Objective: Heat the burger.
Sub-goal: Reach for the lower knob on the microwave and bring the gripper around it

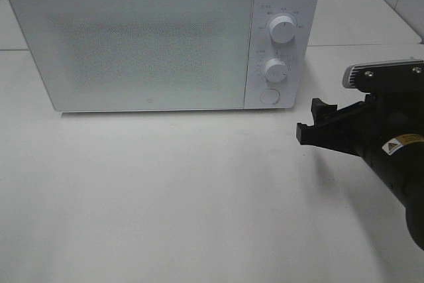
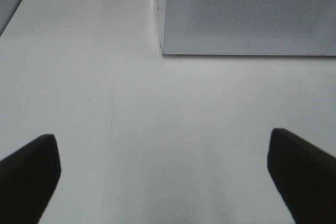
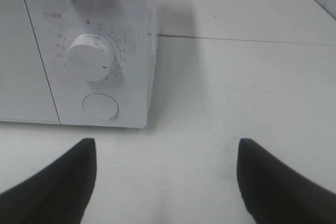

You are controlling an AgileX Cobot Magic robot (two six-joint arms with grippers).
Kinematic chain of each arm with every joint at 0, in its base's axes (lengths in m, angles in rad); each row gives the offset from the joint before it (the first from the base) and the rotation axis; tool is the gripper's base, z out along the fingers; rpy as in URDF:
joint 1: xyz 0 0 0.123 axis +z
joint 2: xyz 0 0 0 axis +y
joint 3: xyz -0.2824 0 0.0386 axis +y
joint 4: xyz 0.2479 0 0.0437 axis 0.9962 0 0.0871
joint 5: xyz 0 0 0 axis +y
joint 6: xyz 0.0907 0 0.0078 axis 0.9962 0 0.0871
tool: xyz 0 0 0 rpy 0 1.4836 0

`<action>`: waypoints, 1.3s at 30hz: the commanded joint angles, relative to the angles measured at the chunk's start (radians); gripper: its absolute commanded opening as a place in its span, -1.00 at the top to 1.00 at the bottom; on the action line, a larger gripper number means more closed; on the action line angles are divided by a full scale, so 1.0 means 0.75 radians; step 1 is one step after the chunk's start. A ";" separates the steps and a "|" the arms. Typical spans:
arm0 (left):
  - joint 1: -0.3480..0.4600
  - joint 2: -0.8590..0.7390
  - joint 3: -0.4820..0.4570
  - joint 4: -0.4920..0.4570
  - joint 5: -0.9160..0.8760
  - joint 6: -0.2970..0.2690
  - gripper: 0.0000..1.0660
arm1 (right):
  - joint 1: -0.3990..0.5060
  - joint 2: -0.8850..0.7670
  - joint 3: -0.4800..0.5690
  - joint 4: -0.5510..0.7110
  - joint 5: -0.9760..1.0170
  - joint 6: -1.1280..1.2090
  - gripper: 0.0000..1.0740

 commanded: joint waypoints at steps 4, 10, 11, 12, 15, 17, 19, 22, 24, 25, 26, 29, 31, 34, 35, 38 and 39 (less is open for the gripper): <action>0.000 -0.033 0.003 -0.011 -0.013 -0.007 -0.89 | 0.049 0.088 -0.117 0.028 -0.055 -0.032 -0.34; 0.000 -0.033 0.003 -0.011 -0.013 -0.007 -0.89 | 0.049 0.160 -0.196 0.028 -0.057 -0.032 -0.34; 0.000 -0.033 0.003 -0.011 -0.013 -0.007 -0.89 | 0.049 0.160 -0.196 0.028 -0.057 -0.032 -0.34; 0.000 -0.033 0.003 -0.011 -0.013 -0.007 -0.89 | 0.049 0.172 -0.208 0.025 -0.061 -0.032 -0.34; 0.000 -0.033 0.003 -0.011 -0.013 -0.007 -0.89 | 0.049 0.229 -0.255 0.009 -0.073 -0.029 -0.34; 0.000 -0.033 0.003 -0.011 -0.013 -0.007 -0.89 | 0.049 0.243 -0.268 0.009 -0.080 -0.027 -0.34; 0.000 -0.033 0.003 -0.011 -0.013 -0.007 -0.89 | 0.049 0.273 -0.304 0.009 -0.095 -0.023 -0.34; 0.000 -0.033 0.003 -0.011 -0.013 -0.007 -0.89 | 0.049 0.287 -0.332 0.009 -0.096 -0.023 -0.34; 0.000 -0.033 0.003 -0.011 -0.013 -0.007 -0.89 | 0.048 0.313 -0.372 0.008 -0.088 -0.023 -0.34; 0.000 -0.033 0.003 -0.011 -0.013 -0.007 -0.89 | 0.048 0.313 -0.372 0.008 -0.088 -0.023 -0.34; 0.000 -0.033 0.003 -0.011 -0.013 -0.007 -0.89 | 0.044 0.329 -0.399 0.007 -0.088 -0.023 -0.34; 0.000 -0.033 0.003 -0.011 -0.013 -0.007 -0.89 | 0.044 0.353 -0.437 0.005 -0.084 -0.023 -0.34; 0.000 -0.033 0.003 -0.011 -0.013 -0.007 -0.89 | 0.044 0.371 -0.460 0.003 -0.083 -0.023 -0.34; 0.000 -0.033 0.003 -0.011 -0.013 -0.007 -0.89 | 0.044 0.400 -0.489 -0.020 -0.065 -0.023 -0.34; 0.000 -0.033 0.003 -0.011 -0.013 -0.007 -0.88 | 0.044 0.420 -0.513 -0.032 -0.052 -0.023 -0.34; 0.000 -0.033 0.003 -0.011 -0.013 -0.007 -0.88 | 0.044 0.431 -0.524 -0.036 -0.048 -0.023 -0.34; 0.000 -0.033 0.003 -0.011 -0.013 -0.007 -0.88 | 0.044 0.448 -0.541 -0.045 -0.045 -0.023 -0.34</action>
